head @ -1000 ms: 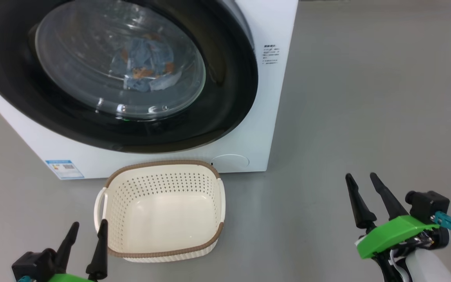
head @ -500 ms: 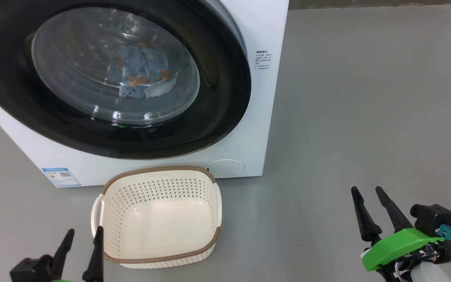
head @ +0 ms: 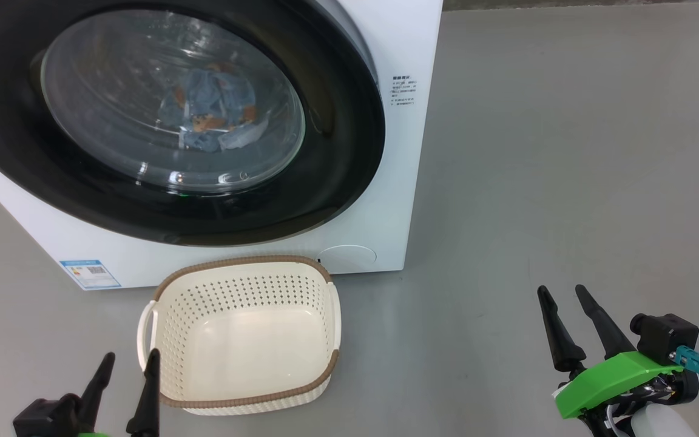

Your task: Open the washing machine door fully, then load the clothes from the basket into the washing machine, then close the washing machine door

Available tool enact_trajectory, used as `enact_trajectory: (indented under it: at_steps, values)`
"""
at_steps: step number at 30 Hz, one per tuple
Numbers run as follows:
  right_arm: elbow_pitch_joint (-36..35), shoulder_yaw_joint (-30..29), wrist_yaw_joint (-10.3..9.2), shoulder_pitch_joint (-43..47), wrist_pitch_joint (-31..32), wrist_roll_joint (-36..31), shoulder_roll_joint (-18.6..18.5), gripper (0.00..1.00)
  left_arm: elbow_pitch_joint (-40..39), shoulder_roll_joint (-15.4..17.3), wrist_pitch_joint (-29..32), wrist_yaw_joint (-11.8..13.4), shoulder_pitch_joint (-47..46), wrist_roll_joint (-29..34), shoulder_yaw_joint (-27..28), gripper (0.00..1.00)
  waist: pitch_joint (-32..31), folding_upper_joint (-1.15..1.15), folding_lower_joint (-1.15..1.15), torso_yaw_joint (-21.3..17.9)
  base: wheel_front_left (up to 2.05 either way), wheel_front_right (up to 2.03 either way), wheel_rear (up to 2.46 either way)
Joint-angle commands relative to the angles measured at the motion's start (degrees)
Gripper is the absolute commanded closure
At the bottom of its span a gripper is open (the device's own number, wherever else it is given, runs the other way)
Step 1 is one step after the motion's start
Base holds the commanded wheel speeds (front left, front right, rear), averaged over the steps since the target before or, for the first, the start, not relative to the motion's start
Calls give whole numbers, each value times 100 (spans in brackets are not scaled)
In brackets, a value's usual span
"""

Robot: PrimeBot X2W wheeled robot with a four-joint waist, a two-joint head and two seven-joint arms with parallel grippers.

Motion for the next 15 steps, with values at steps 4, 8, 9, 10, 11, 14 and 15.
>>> enact_trajectory:
  at_steps: [4,8,9,10,11,14,15]
  values:
    - [88,-2,0,19,3,8,34,100,92,-55,4,2,8,-10,-25,100,2,0,0,1,0,0,0]
    - [306,-5,0,154,21,50,139,100,274,-233,21,2,80,-53,-90,100,2,0,0,2,0,0,0]
    - [292,-14,0,157,39,102,144,100,265,-237,36,2,78,-108,-79,100,0,0,0,4,0,0,0]
    - [279,-24,0,161,56,155,148,100,258,-242,52,2,76,-162,-69,100,-4,0,1,7,0,0,0]
    - [266,-33,0,166,72,207,153,100,253,-246,68,2,73,-217,-59,100,-11,0,4,10,0,0,0]
    - [227,-62,0,183,123,365,166,100,241,-259,115,1,64,-380,-29,100,-32,0,13,19,0,0,0]
    - [215,-71,0,188,140,417,171,100,238,-263,131,1,60,-435,-19,100,-36,0,11,22,0,0,0]
